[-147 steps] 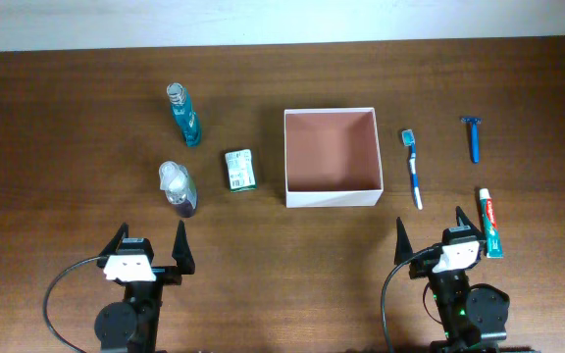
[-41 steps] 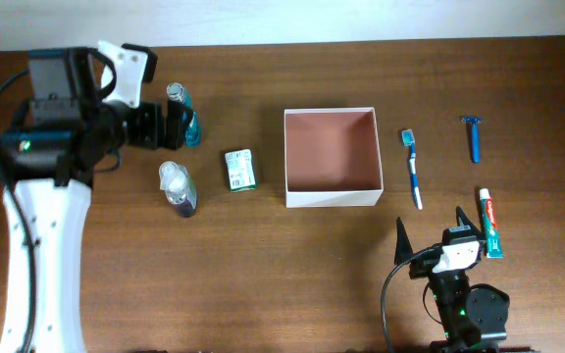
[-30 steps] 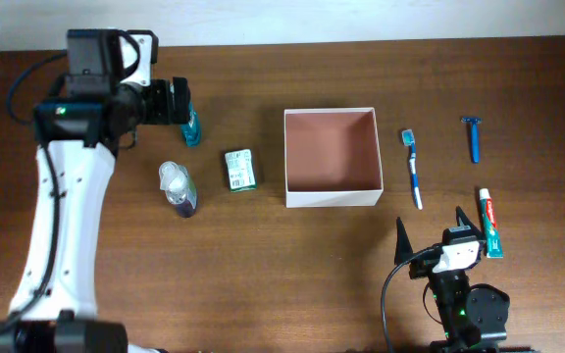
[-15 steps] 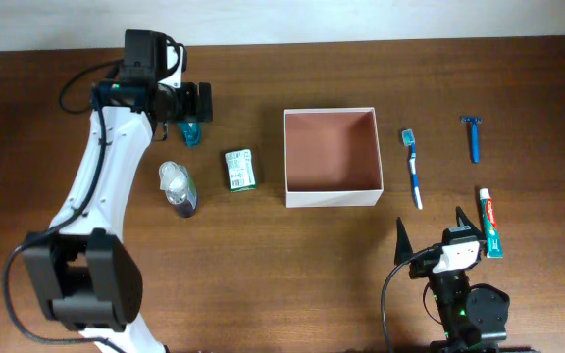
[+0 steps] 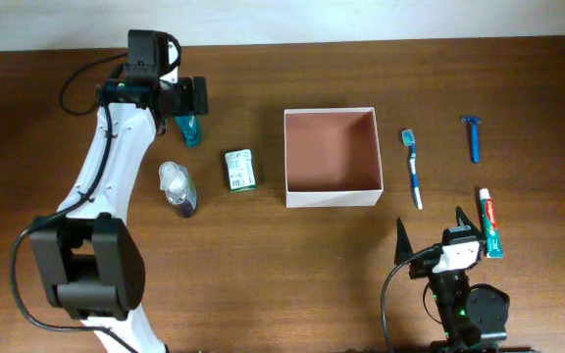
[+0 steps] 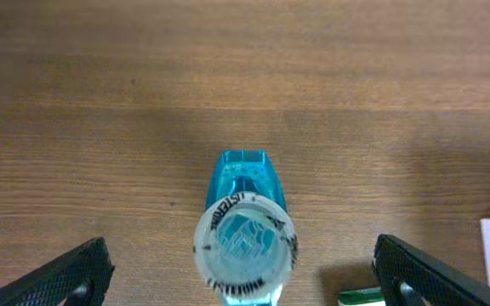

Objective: Pack container
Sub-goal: 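Move the left gripper over the teal Listerine bottle, then lower the left gripper and close it on the Listerine bottle cap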

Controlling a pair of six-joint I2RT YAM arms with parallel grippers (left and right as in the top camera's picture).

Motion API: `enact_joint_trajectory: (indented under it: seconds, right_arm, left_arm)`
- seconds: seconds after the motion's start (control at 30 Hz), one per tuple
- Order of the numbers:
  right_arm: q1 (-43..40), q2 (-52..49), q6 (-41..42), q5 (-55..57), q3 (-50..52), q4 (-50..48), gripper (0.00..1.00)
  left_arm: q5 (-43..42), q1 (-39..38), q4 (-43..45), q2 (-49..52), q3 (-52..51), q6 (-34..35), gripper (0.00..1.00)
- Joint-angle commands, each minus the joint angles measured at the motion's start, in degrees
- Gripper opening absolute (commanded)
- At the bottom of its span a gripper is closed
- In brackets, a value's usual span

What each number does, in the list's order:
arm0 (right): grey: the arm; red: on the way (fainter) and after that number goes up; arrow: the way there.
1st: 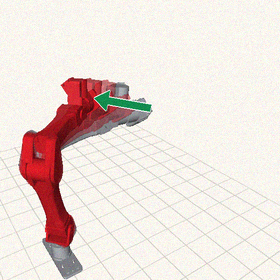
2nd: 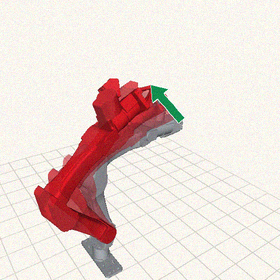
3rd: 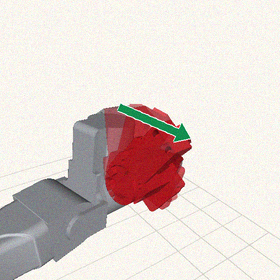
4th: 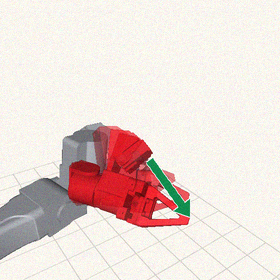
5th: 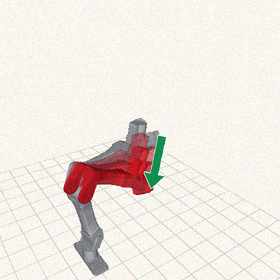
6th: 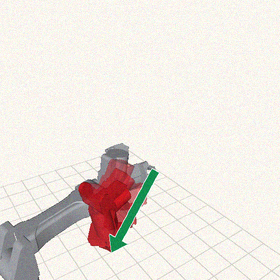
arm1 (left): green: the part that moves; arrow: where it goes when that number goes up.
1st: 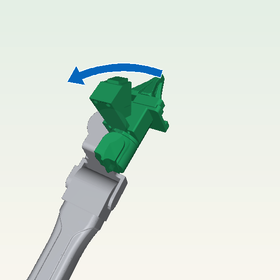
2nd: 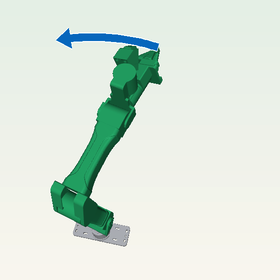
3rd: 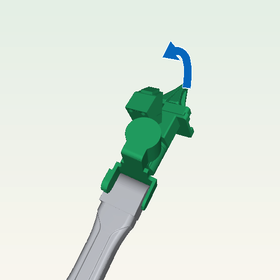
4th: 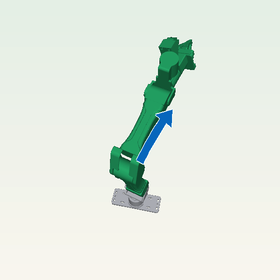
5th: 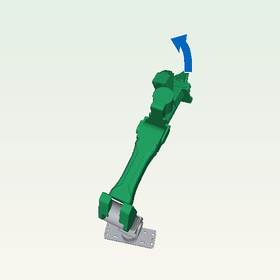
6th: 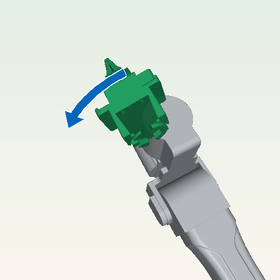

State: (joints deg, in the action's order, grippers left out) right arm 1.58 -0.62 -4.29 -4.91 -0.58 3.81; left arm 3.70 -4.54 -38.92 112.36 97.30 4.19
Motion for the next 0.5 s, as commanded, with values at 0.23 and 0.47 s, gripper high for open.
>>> enact_joint_trajectory:
  seconds: [0.23, 0.47]
  right_arm:
    - [-0.2, 0.4, 0.3, 0.7, 0.3, 0.3, 0.98]
    - [-0.2, 0.4, 0.3, 0.7, 0.3, 0.3, 0.99]
  left_arm:
    - [0.9, 0.5, 2.7, 4.7, 1.1, 0.5, 0.99]
    - [0.9, 0.6, 2.7, 5.1, 1.1, 0.5, 0.99]
